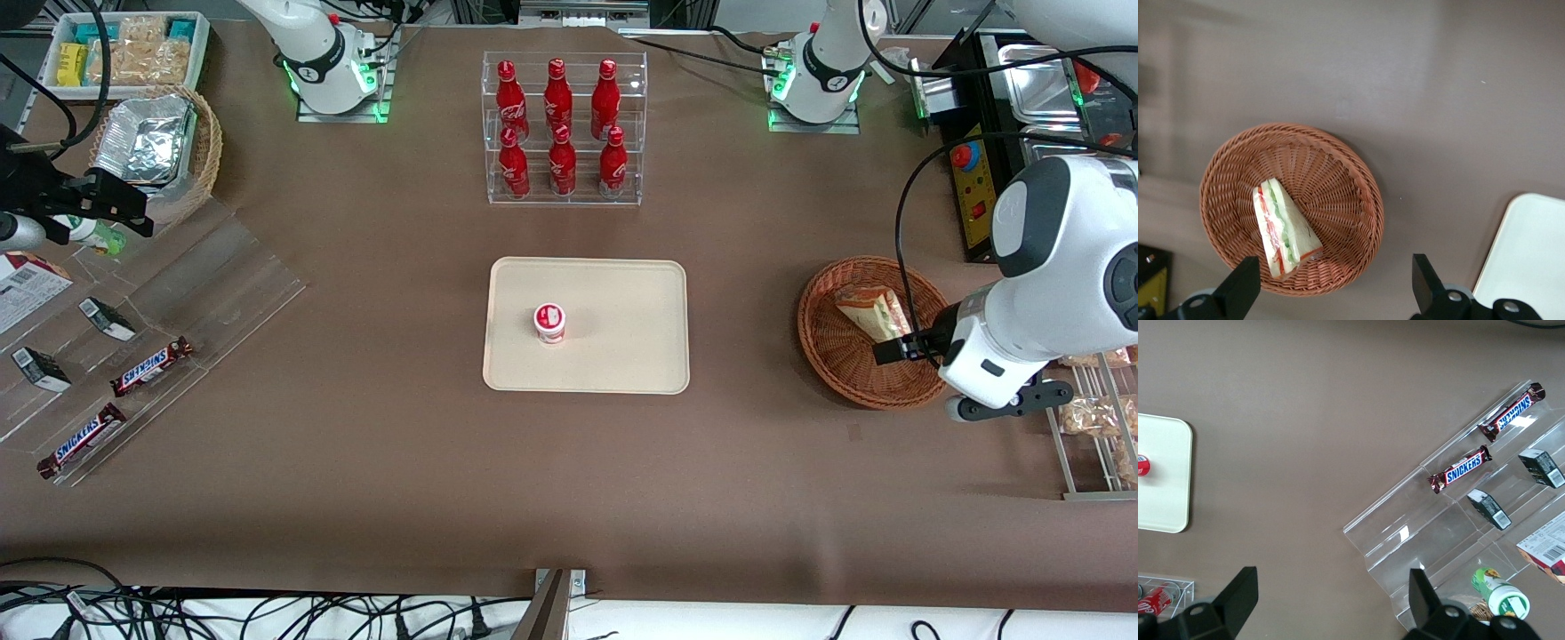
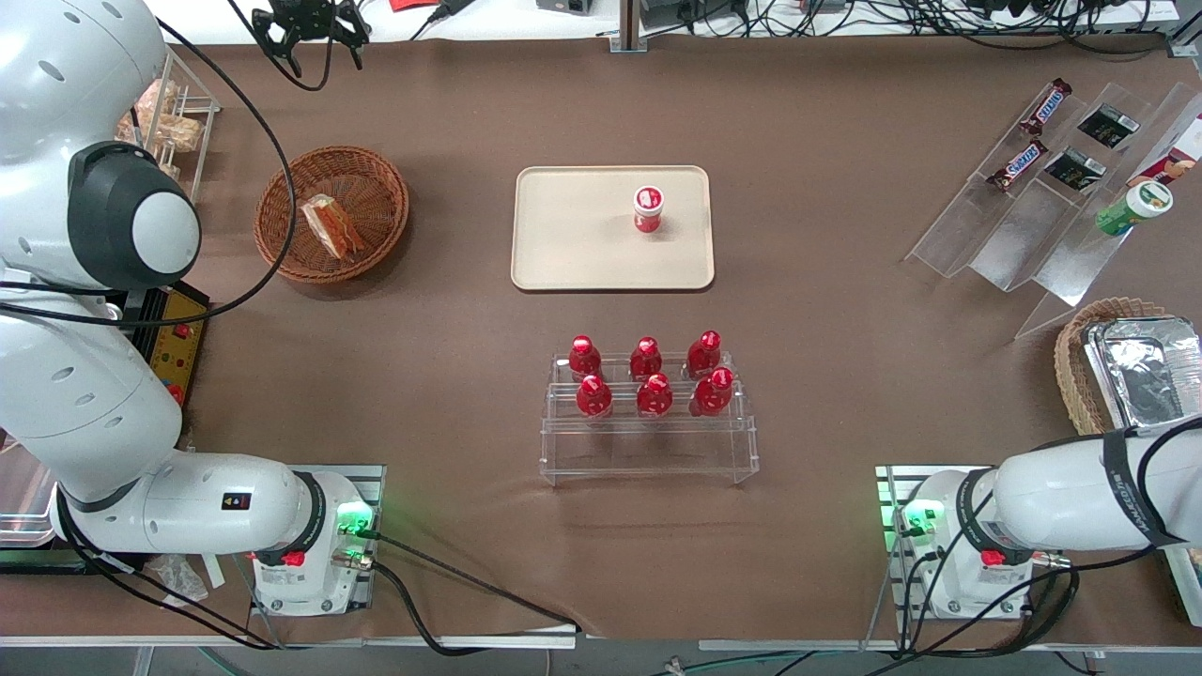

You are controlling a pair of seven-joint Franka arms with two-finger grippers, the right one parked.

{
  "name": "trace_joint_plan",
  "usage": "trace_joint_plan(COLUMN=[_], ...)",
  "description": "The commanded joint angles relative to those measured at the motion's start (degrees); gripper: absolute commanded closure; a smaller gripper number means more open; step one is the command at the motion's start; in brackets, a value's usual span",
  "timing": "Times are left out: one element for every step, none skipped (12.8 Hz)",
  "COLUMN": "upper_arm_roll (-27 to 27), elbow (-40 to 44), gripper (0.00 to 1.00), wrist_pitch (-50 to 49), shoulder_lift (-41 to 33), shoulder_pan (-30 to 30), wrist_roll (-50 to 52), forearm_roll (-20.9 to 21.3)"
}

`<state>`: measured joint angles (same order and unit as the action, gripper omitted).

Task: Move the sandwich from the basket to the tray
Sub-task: 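Lower the open left gripper over the sandwich in the wicker basket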

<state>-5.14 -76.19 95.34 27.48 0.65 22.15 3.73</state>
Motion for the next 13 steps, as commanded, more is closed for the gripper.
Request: trace_joint_plan(upper_arm_roll=[-0.48,-0.57,-0.66,-0.58,-0.57,-0.75,-0.75,-0.75,-0.75,-0.84,-0.75,-0.75,-0.75], elbow=[-1.14,-2.46,-3.78,-5.88,-9.64,-15.07,-20.78,-25.11,-27.93,-29.79,-31.72,-33.22,-34.8], gripper=[0.0,0.0,0.0,0.0,0.0,0.0,0.0,0.0,0.0,0.0,0.0,0.0,0.0], wrist_pitch=[-0.33,-0.16,1.23,3.34,5.53,8.69,12.72,15.98,18.28,19.69,21.27,22.33,23.3], shoulder_lift=[1.7,1.61,1.35,0.39,-1.1,-3.89,-6.53,-8.56,-10.06,-11.21,-12.44,-13.14,-13.93], shoulder_pan=[0.14,0.14,0.14,0.05,-0.21,-0.65,-0.65,-0.91,-1.61,-2.66,-3.11,-3.55,-4.16], wrist_roll=[9.28,11.14,14.03,18.67,21.15,21.18,21.18,21.18,21.26,21.26,21.26,21.18,21.26], forearm_roll=[2.66,2.94,2.95,3.03,3.38,5.13,6.8,7.16,7.16,7.16,7.25,7.34,7.43])
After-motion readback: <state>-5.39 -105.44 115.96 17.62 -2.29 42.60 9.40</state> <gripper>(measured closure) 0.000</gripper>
